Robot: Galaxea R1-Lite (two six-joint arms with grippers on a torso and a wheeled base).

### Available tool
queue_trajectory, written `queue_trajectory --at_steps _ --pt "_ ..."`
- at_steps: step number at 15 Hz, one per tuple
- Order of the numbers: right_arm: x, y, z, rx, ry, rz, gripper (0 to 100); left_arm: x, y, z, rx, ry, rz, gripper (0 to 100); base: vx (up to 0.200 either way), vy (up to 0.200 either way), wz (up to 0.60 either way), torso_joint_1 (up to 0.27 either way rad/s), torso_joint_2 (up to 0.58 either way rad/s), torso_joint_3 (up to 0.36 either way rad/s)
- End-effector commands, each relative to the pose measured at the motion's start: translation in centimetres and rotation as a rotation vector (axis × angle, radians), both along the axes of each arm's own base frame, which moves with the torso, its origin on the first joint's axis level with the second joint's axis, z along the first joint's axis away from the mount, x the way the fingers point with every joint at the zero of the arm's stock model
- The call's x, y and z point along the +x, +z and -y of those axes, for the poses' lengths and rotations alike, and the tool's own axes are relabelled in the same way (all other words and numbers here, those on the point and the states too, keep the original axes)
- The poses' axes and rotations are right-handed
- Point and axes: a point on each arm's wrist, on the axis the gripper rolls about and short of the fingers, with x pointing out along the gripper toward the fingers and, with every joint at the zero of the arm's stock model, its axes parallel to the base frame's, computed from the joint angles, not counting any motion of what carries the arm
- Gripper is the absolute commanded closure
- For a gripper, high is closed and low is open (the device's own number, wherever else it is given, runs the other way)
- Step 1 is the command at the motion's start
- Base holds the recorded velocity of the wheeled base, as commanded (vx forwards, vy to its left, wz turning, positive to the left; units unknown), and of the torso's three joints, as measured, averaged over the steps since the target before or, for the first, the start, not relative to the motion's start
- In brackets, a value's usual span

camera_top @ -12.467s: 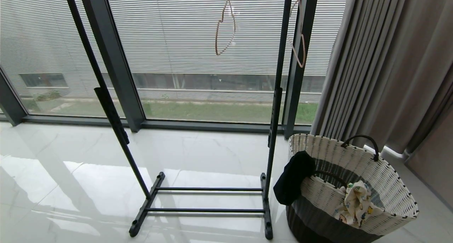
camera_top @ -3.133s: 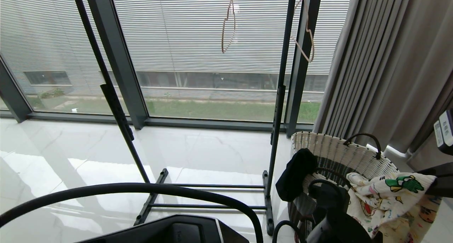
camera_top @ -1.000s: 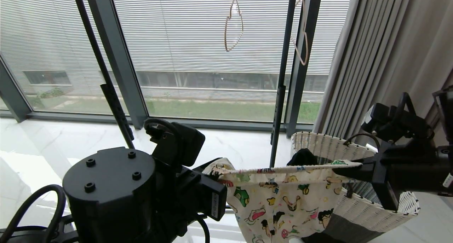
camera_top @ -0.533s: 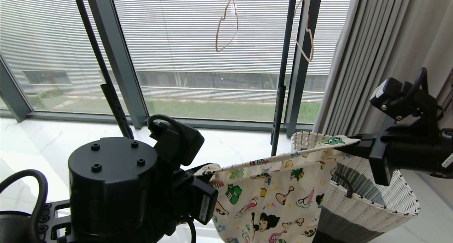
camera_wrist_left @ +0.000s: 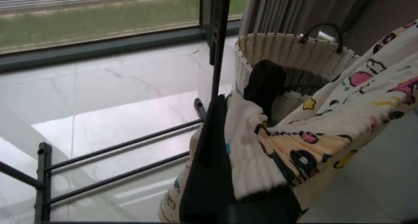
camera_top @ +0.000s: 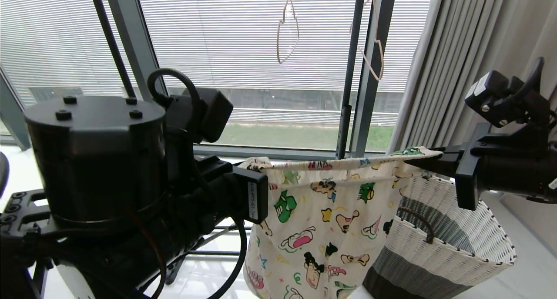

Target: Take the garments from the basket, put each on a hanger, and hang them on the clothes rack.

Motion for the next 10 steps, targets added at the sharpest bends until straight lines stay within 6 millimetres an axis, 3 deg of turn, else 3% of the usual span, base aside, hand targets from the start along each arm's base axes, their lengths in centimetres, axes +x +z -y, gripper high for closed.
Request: queue_trajectory --at_steps 1,6,10 --pt "0.3 0.6 -0.2 0.01 0.002 0.015 100 0.4 1.6 0.0 -0.043 0.012 0.037 100 0.0 0.0 0.0 0.0 0.0 0.0" --pt "1.0 1.5 -0.7 0.017 0.004 0.04 100 1.2 3.0 -0.5 -0.066 0.026 0.062 100 0.0 0.0 0.0 0.0 0.0 0.0" --pt "1.0 1.5 -0.7 0.004 0.01 0.052 100 -0.3 3.9 -1.9 -0.025 -0.064 -0.005 100 0.0 0.0 0.0 0.0 0.0 0.0"
